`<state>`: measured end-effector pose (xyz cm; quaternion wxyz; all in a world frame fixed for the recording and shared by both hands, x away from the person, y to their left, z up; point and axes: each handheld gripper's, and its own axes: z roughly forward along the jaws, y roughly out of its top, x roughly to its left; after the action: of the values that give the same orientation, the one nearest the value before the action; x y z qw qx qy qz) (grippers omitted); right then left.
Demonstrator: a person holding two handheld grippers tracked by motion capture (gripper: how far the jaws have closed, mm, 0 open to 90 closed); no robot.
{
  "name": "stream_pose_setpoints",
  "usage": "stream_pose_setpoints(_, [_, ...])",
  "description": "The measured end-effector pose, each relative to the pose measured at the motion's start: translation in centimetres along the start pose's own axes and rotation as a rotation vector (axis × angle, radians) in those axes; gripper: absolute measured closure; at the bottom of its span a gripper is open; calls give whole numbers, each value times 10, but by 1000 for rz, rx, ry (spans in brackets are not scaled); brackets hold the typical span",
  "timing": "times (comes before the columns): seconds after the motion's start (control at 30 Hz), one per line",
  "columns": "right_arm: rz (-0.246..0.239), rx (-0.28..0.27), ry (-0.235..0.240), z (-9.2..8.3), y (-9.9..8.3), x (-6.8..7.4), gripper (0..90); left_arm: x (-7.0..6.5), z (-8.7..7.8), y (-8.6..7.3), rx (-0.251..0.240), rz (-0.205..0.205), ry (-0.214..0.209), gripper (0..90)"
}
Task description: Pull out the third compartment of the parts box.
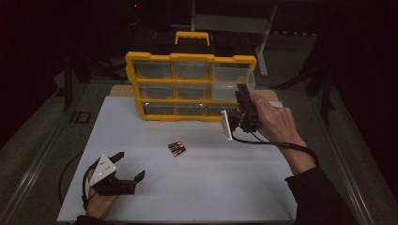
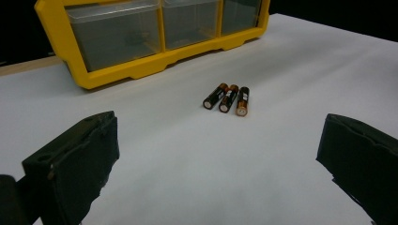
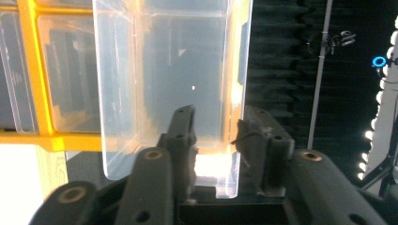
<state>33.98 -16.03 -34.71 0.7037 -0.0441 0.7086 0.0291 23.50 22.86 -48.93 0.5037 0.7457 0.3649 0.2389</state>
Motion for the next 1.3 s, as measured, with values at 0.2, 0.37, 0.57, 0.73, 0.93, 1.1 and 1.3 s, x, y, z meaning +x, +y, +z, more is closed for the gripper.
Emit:
stream_pose_setpoints(0.2, [37,-16,-51,-4,0,7,374,0,0,0,-1,-1,1,1])
stream_pose_setpoints(0.37, [35,-7,-89,-7,1,15,241,0,0,0,-1,0,0,1])
stream_pose_setpoints(0.57, [57,-1,-65,-10,2,25,190,0,0,0,-2,-1,1,1])
stream_pose_setpoints(0.73, [109,-8,-20,-14,3,36,164,0,0,0,-3,1,2,1])
stream_pose_setpoints(0.93, [195,-3,46,-19,1,49,147,0,0,0,-3,-2,2,1])
stream_pose_setpoints(1.1, [279,-11,102,-25,-1,58,142,0,0,0,-1,-1,2,1])
stream_pose_setpoints(1.3, [445,-25,181,-33,-3,74,146,0,0,0,0,-2,3,1])
